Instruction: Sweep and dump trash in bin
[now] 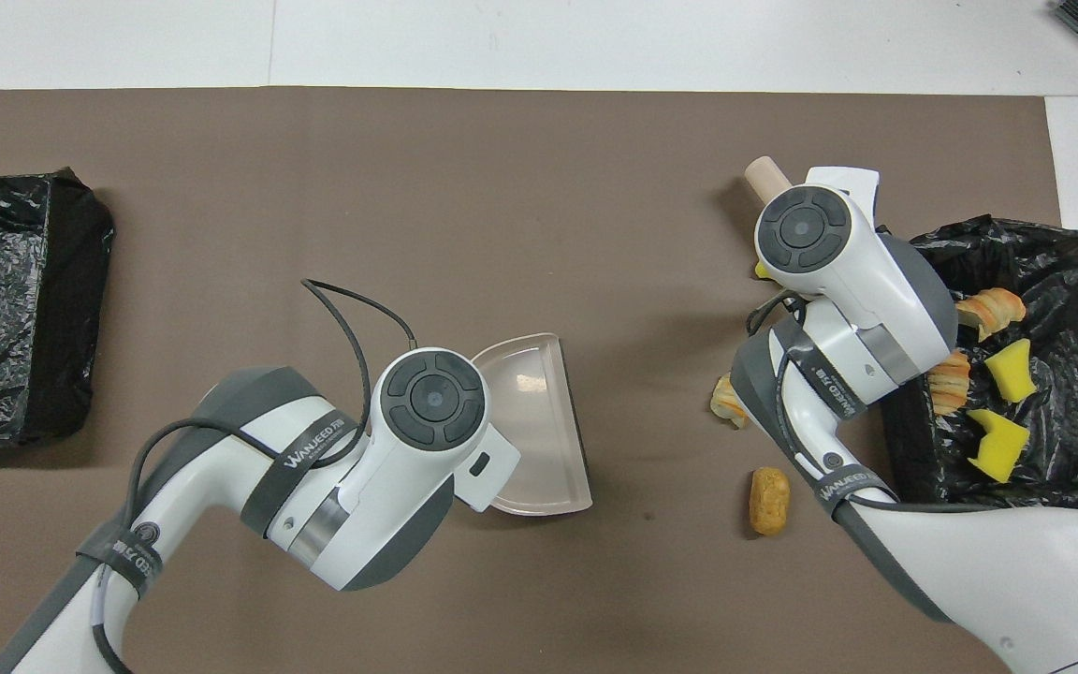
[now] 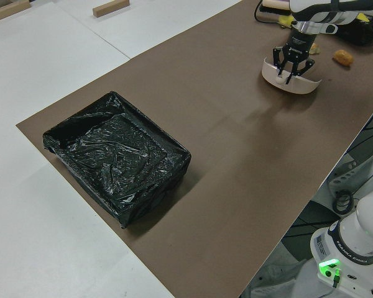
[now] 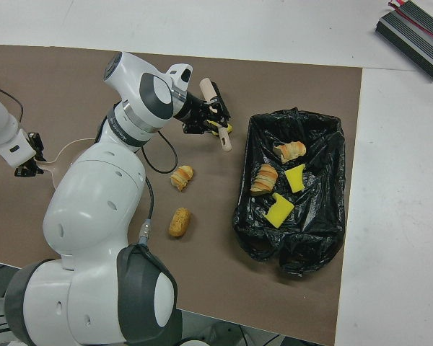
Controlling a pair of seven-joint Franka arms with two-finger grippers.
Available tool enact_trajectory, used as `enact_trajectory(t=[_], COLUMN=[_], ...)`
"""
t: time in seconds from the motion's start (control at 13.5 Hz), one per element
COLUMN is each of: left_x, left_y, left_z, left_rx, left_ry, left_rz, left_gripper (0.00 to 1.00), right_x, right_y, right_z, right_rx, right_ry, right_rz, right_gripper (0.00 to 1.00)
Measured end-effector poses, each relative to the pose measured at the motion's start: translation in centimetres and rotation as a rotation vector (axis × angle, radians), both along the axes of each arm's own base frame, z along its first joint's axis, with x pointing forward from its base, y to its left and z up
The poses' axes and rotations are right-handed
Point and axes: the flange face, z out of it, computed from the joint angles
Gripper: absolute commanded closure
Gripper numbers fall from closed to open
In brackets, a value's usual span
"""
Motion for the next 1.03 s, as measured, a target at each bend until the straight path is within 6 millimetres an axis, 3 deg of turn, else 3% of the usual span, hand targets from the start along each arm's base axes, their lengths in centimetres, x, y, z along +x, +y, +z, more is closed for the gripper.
enact_trajectory(t=[0.22,0.67,0.89,1.03], left_x=[-0.5,-0.8,-0.9,-1.0], left_y=[0.5,0.8,0.8,0.8], left_z=[-0.5,-0.8,-0.9,-0.9], left_rx=[0.01,0.016,0.019,0.021], left_ry=[0.011,0.015,0.013,0.012], left_rz=[0.001,0.003,0.026,0.035], left_gripper=[1.0,1.0,1.0,1.0], right_x=[-3.2,-9.9,-10.6,-10.6], right_y=[1.7,12.0,12.6,10.2], right_z=[-0.9,1.5,3.8,6.5], right_rx=[0.055,0.296,0.434,0.459], right_ry=[0.115,0.316,0.345,0.338], right_rz=[-0.072,-0.146,-0.213,-0.234], right_gripper=[1.0,1.0,1.0,1.0])
